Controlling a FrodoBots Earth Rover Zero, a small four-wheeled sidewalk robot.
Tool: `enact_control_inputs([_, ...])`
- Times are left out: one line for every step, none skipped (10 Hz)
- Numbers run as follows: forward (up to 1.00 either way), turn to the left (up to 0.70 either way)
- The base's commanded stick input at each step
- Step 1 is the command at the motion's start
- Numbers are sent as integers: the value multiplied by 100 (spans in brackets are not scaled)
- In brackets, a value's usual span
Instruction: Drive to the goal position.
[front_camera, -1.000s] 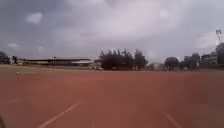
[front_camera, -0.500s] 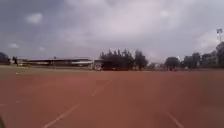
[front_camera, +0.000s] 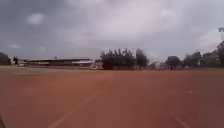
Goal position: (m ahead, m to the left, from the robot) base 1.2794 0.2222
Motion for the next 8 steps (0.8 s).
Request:
enact_control_inputs([61, 0])
enact_control_inputs([61, 0])
enact_control_inputs([61, 0])
enact_control_inputs([61, 0])
enact_control_inputs([61, 0])
enact_control_inputs([61, 0])
enact_control_inputs([61, 0])
enact_control_inputs([60, 0])
